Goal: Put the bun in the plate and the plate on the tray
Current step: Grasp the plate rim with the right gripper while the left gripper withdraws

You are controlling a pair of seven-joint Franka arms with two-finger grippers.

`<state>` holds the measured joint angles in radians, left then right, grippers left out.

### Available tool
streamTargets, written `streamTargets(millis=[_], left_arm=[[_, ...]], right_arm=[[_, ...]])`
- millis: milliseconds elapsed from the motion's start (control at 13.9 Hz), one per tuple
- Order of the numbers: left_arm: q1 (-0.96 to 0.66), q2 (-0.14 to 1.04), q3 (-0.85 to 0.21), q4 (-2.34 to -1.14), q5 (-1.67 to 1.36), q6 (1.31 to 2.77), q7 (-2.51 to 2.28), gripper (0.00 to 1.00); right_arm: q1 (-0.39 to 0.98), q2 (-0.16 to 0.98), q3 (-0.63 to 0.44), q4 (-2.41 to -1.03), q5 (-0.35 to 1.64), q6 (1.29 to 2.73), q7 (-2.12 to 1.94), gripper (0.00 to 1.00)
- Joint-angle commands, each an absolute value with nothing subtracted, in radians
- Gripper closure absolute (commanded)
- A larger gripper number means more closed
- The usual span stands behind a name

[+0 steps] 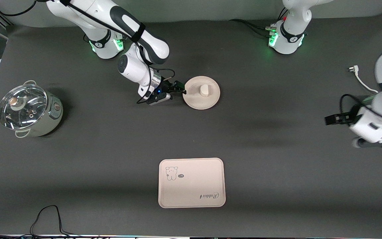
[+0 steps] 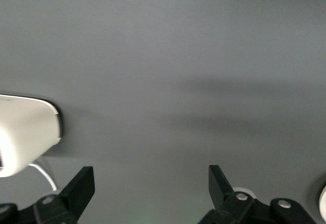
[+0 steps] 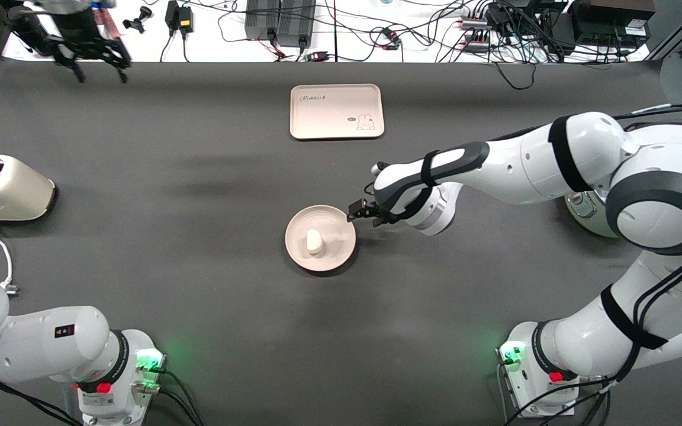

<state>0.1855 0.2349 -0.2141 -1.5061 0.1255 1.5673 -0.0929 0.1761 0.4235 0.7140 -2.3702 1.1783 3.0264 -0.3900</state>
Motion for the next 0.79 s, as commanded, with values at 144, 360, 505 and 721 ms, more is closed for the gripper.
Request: streamTargets(millis=[144,360,505,721], left_arm=[[-0.064,0.154,0.168,-1.522,0.060,1.502,0.083,0.00],[-0.052,0.141,0.167,-1.552,0.048,1.511,0.080,0.00],[-0.051,0.140,0.164,-1.555,0.029,1.513,0.069,0.00],[0.111,0.137,0.004,-1.555,0.031,1.509,0.068,0.00]], right_arm=[[0.173,0.498,0.773,-2.362,1.213,3.141,-0.425,0.06],[0.175,0.512,0.784,-2.362,1.215,3.154,-0.417,0.19],[0.175,0.520,0.792,-2.362,1.215,3.157,-0.417,0.37],[0.186,0.546,0.796,-2.361,1.215,3.186,-0.419,0.46]])
